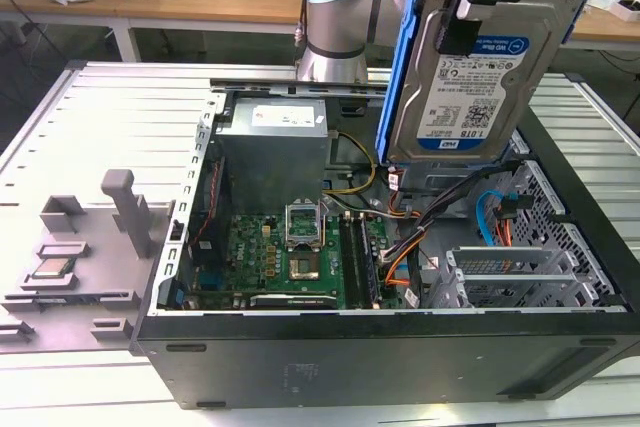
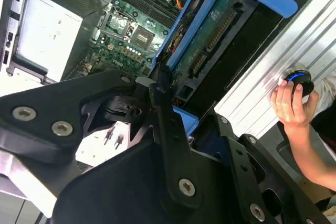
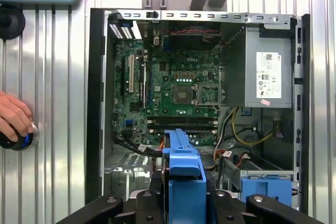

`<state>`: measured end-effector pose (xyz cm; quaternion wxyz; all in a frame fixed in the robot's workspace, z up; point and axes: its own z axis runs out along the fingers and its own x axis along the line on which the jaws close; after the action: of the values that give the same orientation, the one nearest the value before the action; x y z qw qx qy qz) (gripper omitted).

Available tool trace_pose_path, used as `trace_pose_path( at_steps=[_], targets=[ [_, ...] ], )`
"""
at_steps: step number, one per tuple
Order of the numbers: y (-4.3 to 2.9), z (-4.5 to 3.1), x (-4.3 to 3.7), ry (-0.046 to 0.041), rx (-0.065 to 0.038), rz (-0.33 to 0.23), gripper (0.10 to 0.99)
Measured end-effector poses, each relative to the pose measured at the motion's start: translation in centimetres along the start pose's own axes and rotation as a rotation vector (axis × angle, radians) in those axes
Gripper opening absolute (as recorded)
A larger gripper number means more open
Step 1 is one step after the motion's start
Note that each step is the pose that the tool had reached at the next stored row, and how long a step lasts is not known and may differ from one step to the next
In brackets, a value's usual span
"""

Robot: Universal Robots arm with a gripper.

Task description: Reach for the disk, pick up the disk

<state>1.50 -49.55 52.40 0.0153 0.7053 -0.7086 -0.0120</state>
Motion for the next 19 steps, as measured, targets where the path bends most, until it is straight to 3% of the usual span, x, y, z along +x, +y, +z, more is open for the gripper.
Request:
trace_pose_path(
  at_steps=[19],
  targets=[
    [-0.02, 0.05, 3.83, 0.0, 0.0, 0.0, 0.365]
  ],
)
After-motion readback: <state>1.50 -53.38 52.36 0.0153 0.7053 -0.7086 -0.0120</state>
